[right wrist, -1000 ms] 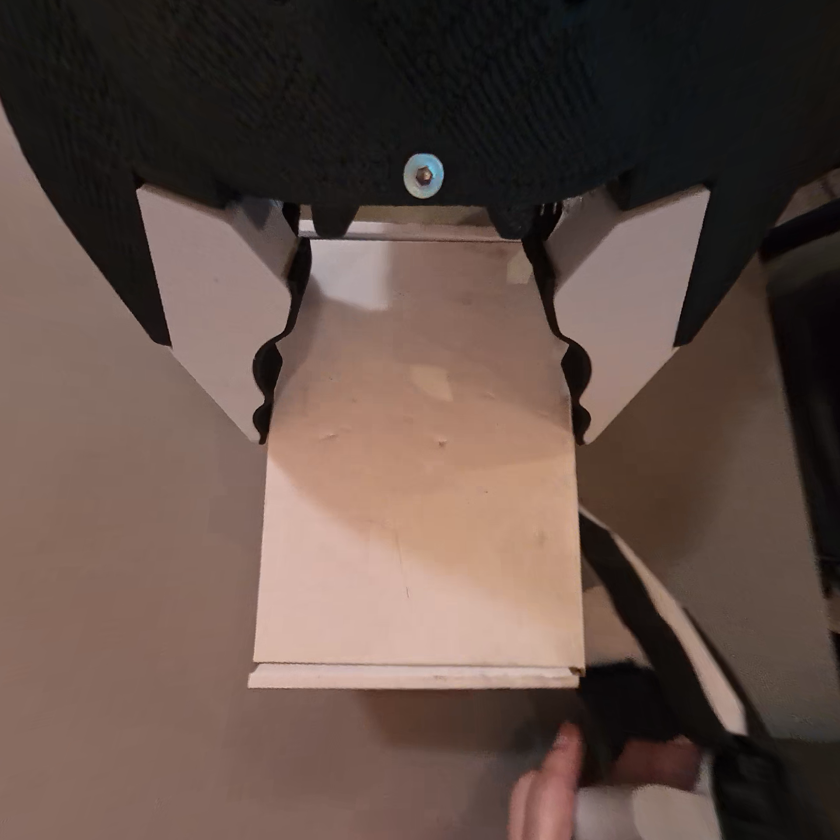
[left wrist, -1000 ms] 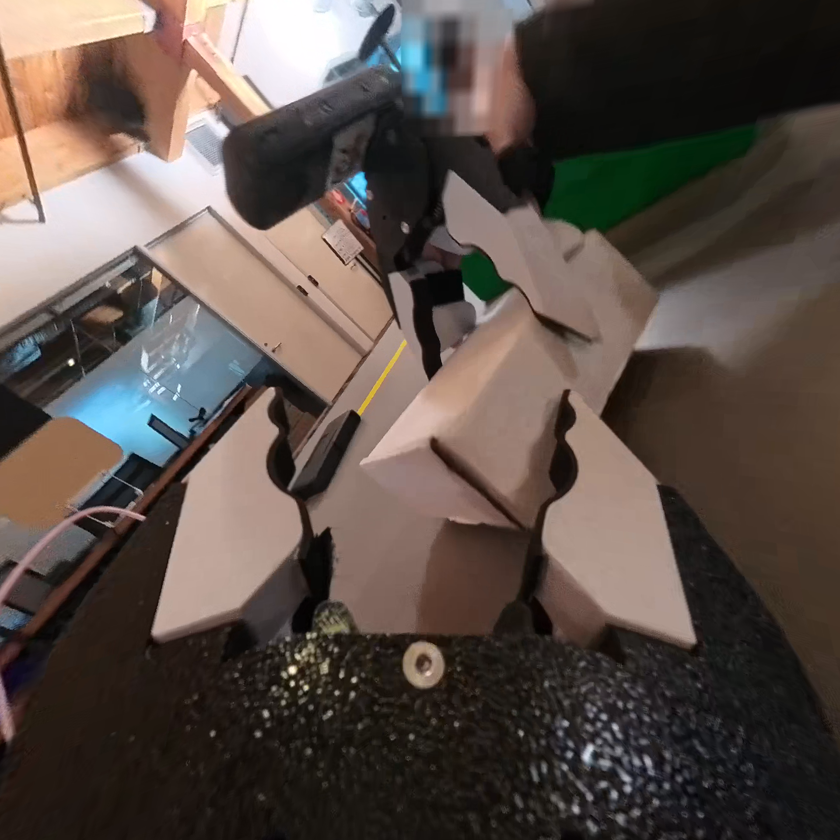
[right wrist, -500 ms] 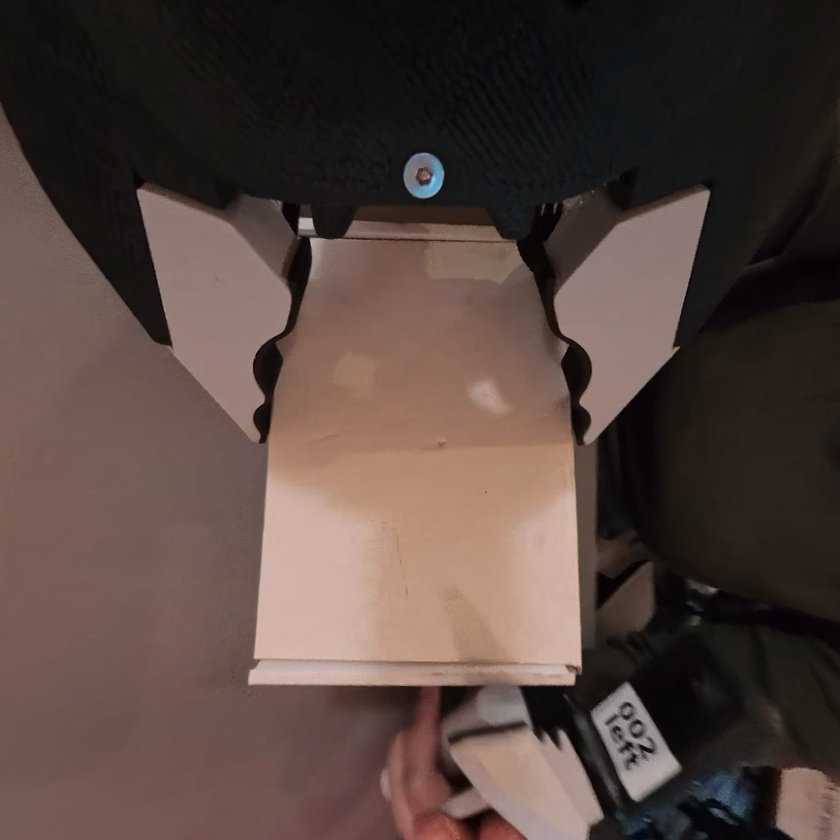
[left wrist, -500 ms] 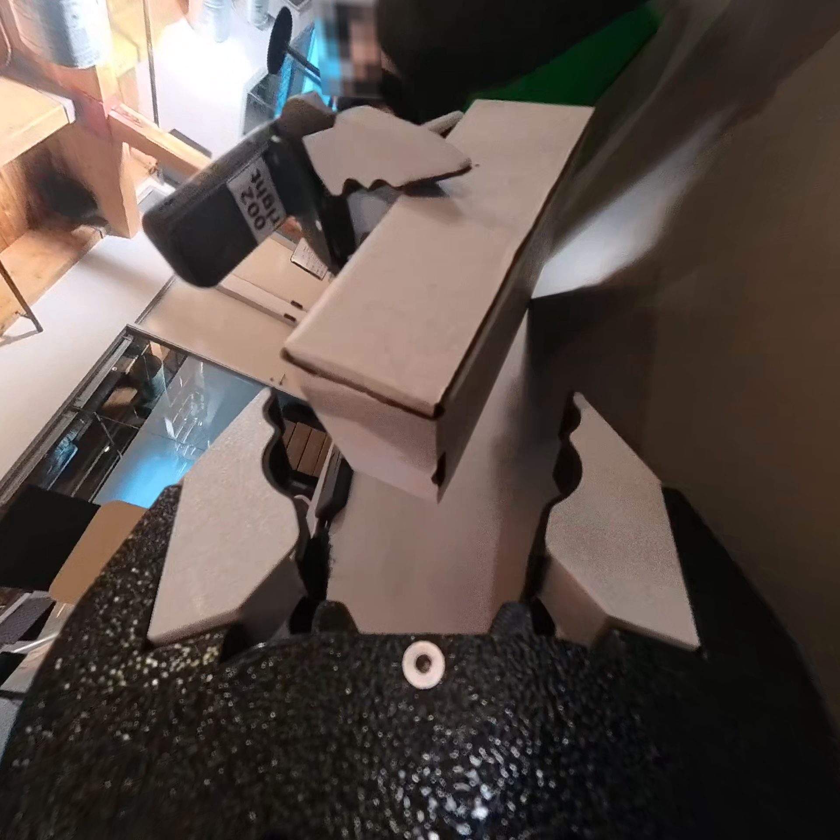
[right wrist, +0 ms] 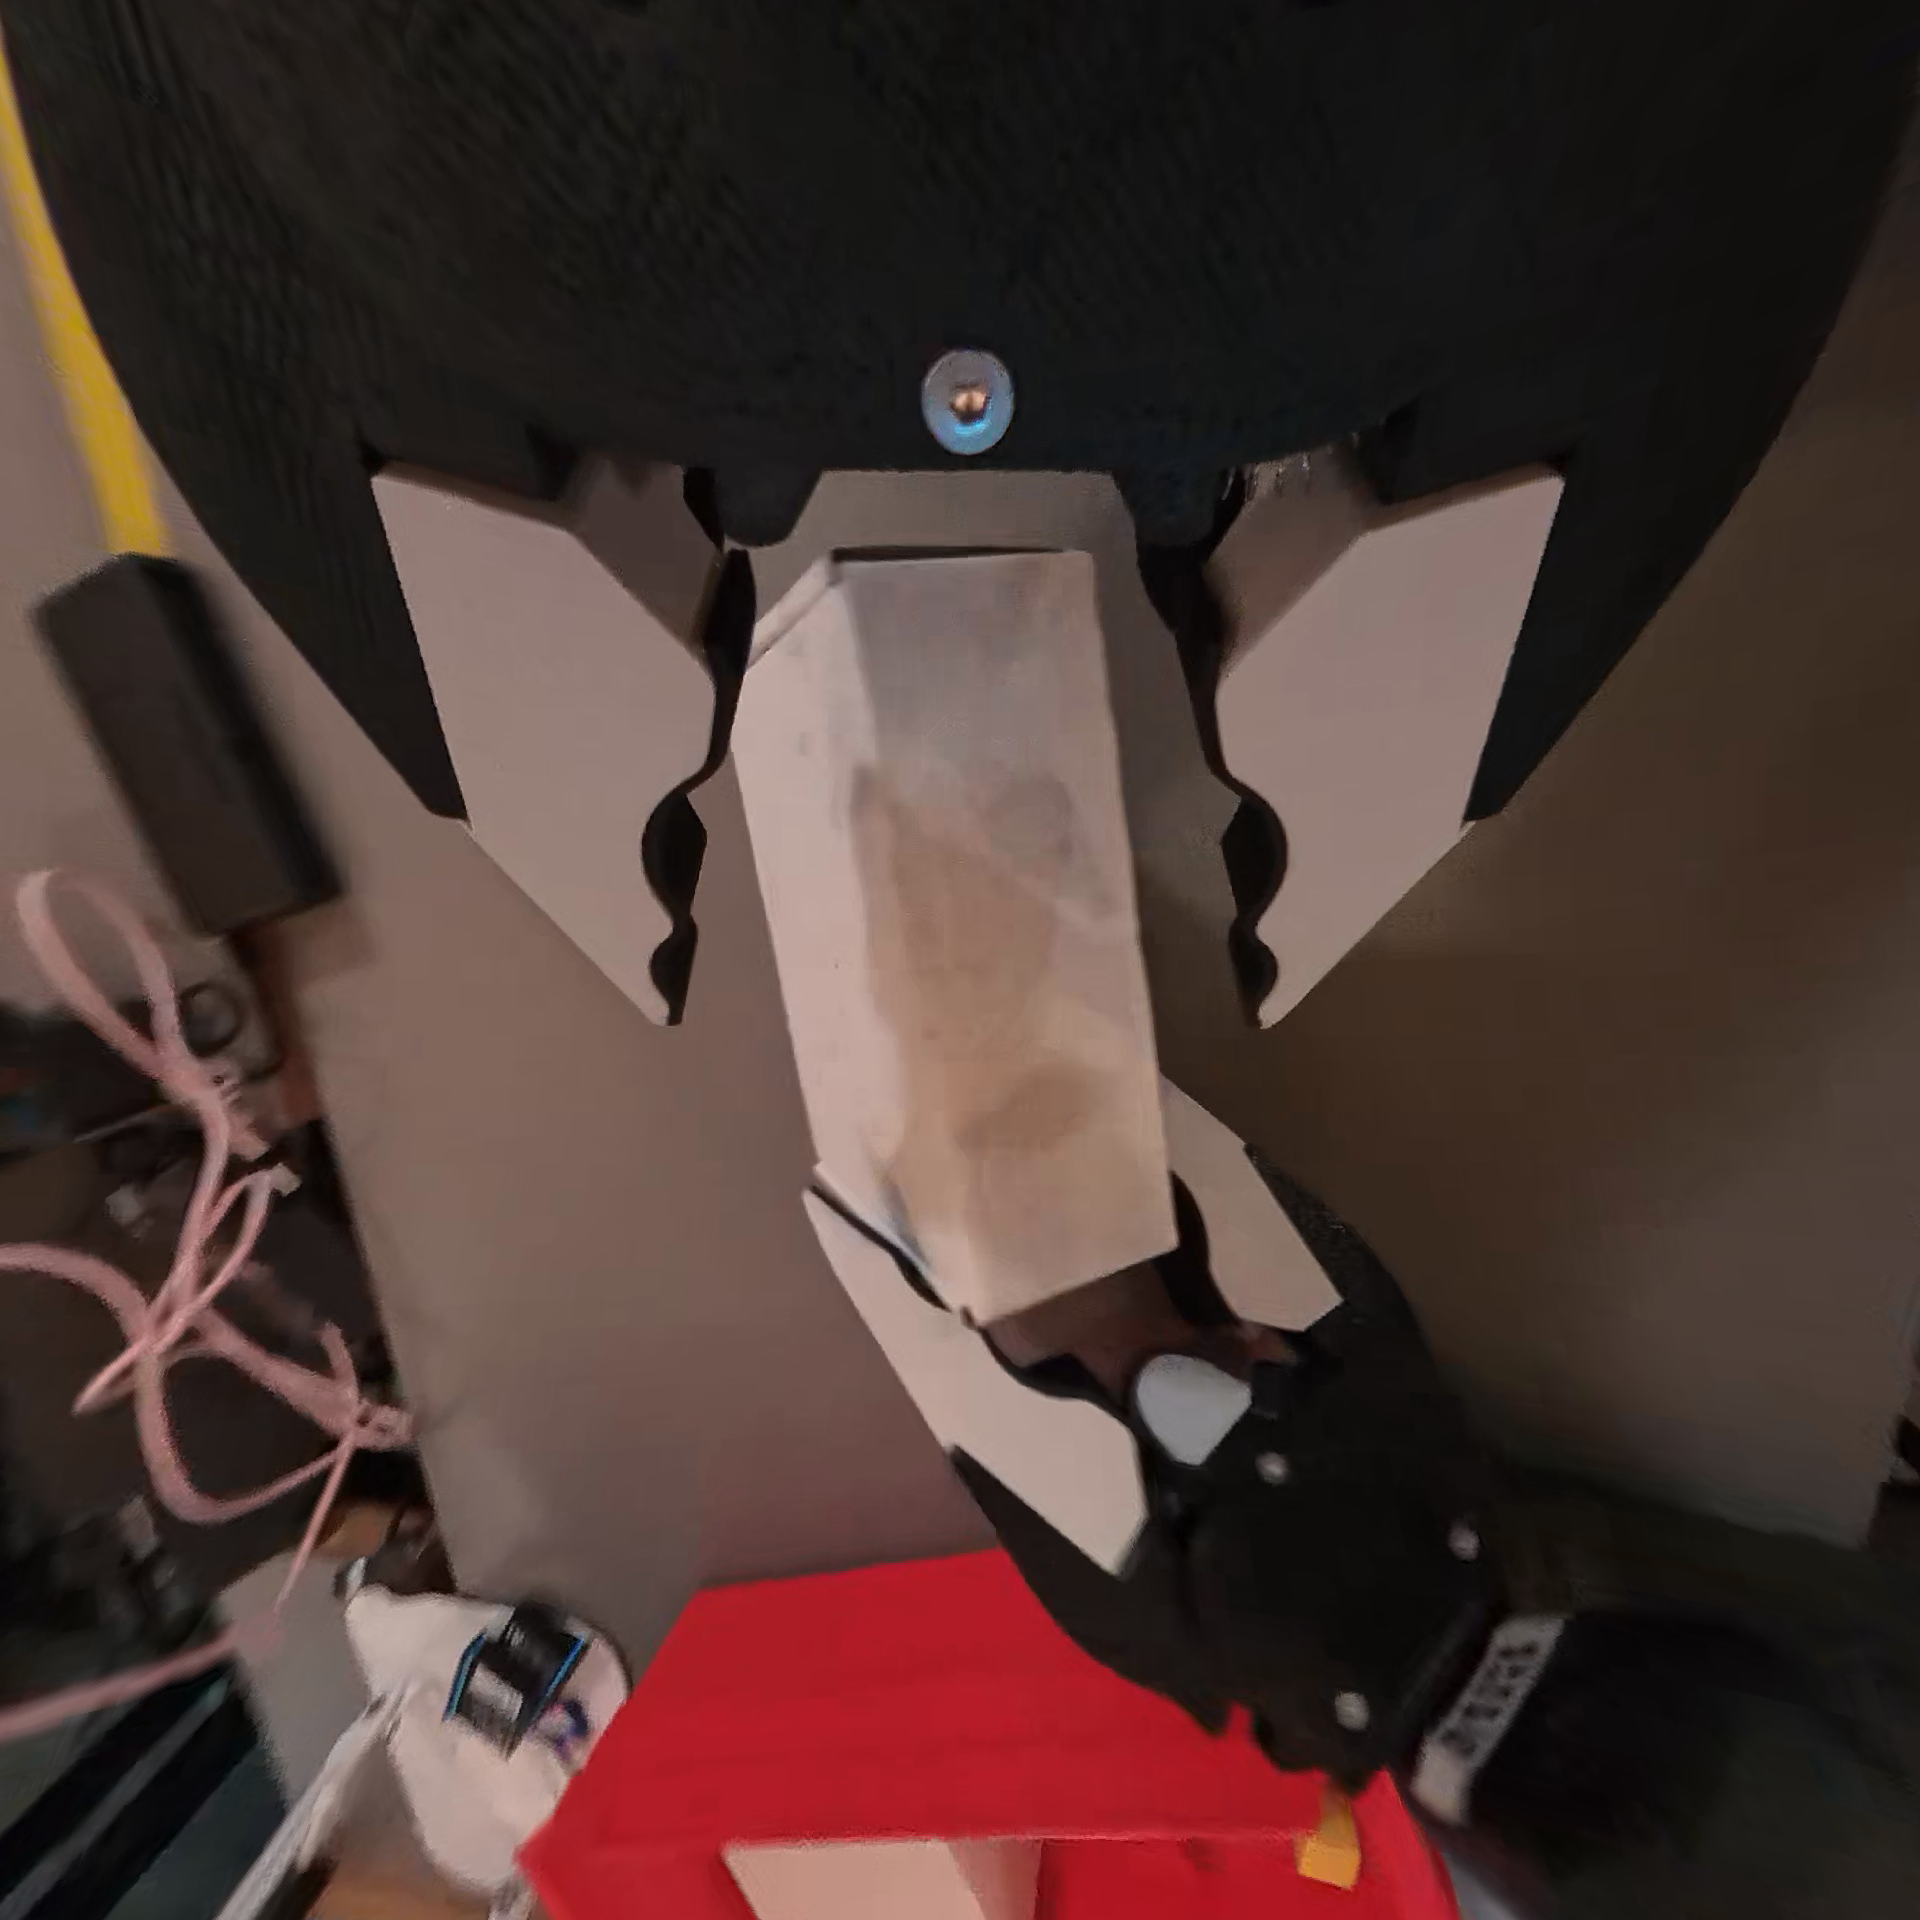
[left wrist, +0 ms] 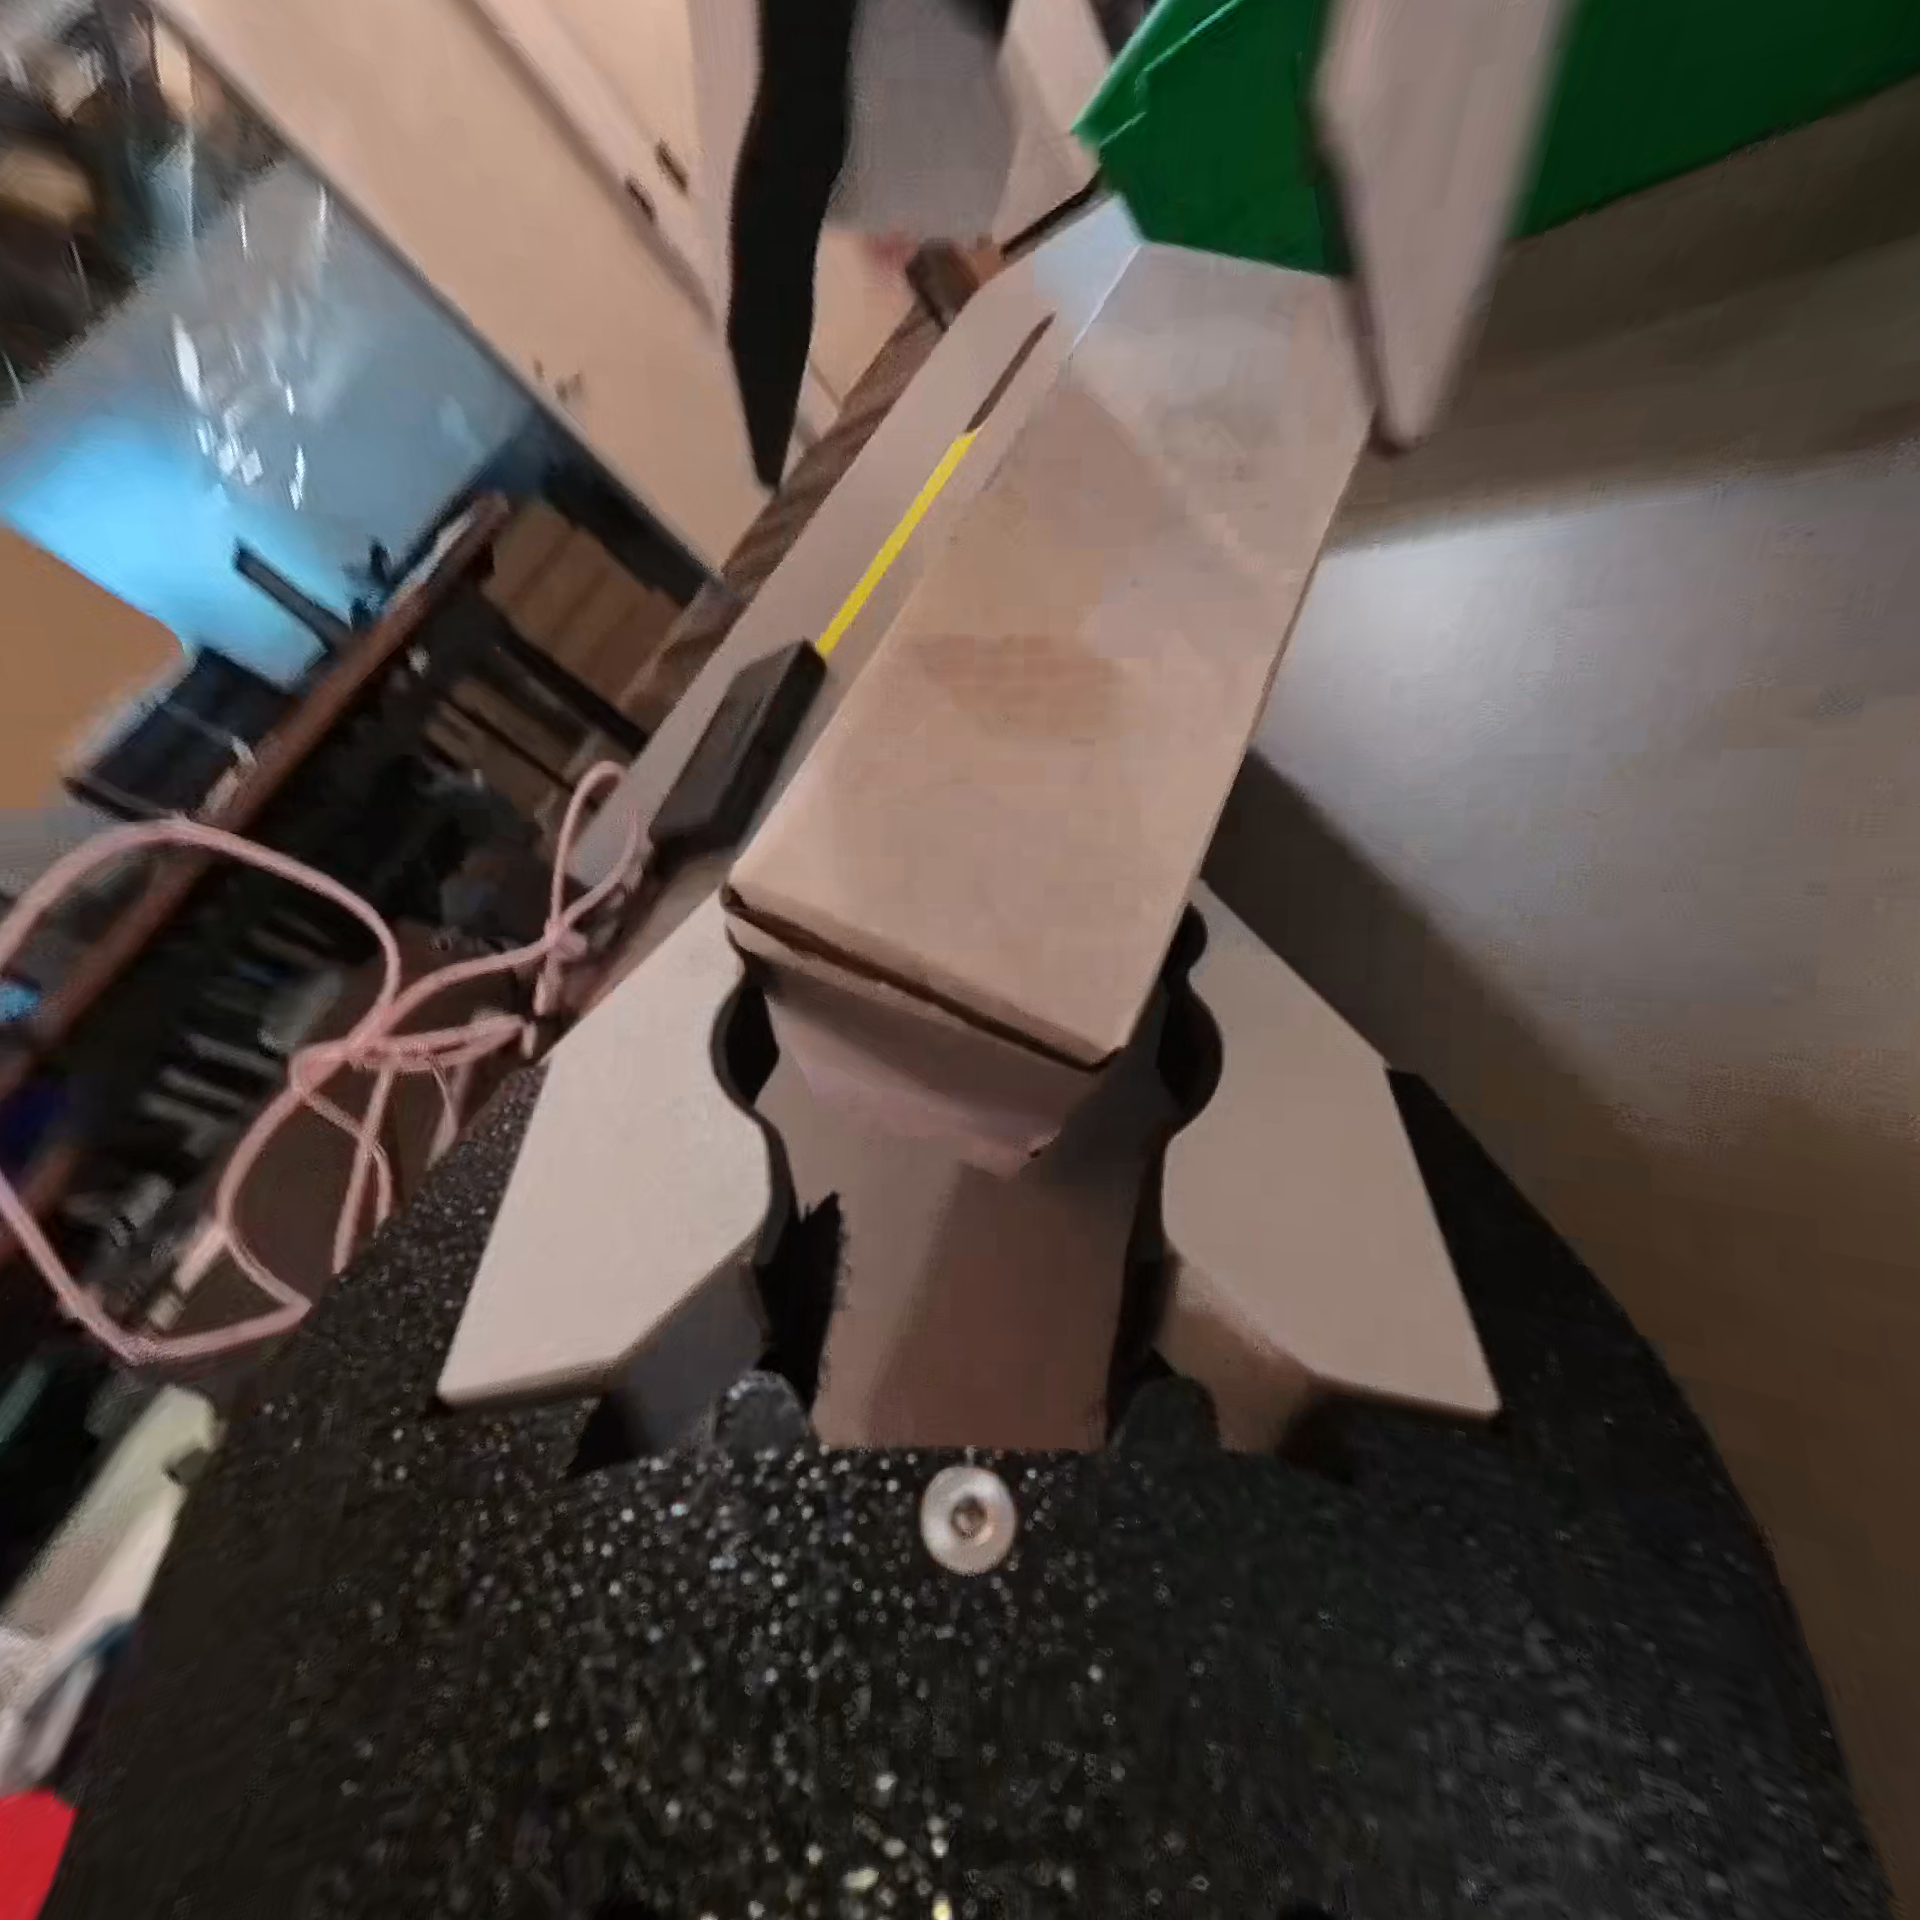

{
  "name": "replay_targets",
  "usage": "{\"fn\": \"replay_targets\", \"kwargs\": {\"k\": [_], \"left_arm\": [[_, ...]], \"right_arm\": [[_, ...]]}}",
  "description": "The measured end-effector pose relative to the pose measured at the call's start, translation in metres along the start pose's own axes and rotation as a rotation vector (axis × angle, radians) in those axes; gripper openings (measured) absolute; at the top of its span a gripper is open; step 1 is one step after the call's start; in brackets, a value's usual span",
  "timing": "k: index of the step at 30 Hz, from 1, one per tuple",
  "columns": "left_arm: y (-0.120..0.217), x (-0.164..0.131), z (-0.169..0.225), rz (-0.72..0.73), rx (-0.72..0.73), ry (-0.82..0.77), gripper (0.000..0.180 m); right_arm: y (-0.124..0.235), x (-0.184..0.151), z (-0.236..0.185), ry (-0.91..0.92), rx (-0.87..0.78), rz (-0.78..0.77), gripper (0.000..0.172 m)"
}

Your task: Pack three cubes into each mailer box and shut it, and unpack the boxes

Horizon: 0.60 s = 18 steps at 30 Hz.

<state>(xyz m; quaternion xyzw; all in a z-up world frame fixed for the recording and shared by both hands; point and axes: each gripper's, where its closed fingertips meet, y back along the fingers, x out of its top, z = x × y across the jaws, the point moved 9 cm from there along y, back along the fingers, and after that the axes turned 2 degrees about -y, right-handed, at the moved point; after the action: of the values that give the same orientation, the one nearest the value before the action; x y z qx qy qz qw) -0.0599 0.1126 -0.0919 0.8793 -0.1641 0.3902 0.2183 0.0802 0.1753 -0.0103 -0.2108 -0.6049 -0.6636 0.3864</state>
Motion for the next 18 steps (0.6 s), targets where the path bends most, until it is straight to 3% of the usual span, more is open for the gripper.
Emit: {"fn": "replay_targets", "kwargs": {"k": [8, 18], "left_arm": [[0.001, -0.007, -0.019, -0.075, -0.092, 0.384, 0.074], [0.002, -0.007, -0.020, -0.095, -0.132, 0.443, 0.071]], "right_arm": [[-0.005, 0.019, -0.011, 0.349, -0.297, -0.078, 0.078], [-0.010, 0.016, -0.010, 0.446, -0.352, -0.110, 0.063]]}}
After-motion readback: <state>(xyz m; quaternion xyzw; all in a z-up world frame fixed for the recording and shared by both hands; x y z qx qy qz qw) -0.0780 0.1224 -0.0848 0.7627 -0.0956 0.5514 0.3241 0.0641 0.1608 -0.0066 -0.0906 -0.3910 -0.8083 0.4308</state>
